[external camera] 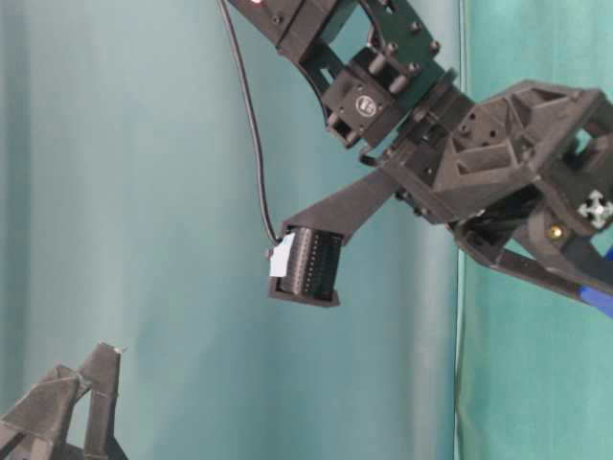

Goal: Handover the blue block to the right arm after grasping it with the left arm, then place it in the designated position.
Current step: 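Lower the cube with the right gripper onto the marked spot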

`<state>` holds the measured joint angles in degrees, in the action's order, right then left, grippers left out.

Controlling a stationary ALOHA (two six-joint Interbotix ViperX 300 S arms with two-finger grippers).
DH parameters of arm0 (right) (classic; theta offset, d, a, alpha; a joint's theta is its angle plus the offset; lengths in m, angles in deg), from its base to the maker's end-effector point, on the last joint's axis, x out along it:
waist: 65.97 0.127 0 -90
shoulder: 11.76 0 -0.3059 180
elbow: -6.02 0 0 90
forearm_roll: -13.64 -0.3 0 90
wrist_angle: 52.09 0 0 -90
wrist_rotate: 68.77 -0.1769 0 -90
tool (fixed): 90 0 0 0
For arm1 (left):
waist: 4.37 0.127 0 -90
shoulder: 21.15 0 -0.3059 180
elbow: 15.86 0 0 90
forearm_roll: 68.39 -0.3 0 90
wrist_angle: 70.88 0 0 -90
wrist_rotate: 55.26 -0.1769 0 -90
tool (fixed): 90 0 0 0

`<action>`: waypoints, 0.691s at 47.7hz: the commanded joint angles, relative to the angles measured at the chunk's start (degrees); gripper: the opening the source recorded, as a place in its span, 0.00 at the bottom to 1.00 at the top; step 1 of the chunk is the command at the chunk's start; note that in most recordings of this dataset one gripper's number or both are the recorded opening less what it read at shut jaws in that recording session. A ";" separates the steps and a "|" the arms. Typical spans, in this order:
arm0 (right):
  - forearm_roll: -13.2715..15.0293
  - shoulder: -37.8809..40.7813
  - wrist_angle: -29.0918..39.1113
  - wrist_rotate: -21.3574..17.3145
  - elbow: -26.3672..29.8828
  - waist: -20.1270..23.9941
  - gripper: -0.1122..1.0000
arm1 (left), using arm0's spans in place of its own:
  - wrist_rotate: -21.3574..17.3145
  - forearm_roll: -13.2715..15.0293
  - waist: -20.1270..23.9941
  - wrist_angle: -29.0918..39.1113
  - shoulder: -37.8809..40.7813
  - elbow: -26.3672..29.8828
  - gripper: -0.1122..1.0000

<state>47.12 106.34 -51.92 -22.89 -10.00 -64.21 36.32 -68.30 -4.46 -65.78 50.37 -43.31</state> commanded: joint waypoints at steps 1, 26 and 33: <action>-0.09 -1.05 -0.53 0.00 0.88 -0.09 0.66 | -0.09 0.09 -0.09 -0.26 -0.26 0.97 1.00; -0.88 -1.93 0.88 -0.62 0.70 -0.18 0.92 | -0.09 0.09 0.00 -0.26 -0.26 1.05 1.00; -0.88 -2.02 1.76 -0.79 0.70 -0.09 0.95 | -0.09 0.09 0.00 -0.26 -0.26 1.05 1.00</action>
<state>46.42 106.34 -50.33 -23.60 -9.91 -64.30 36.32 -68.30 -4.37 -65.78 50.37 -43.31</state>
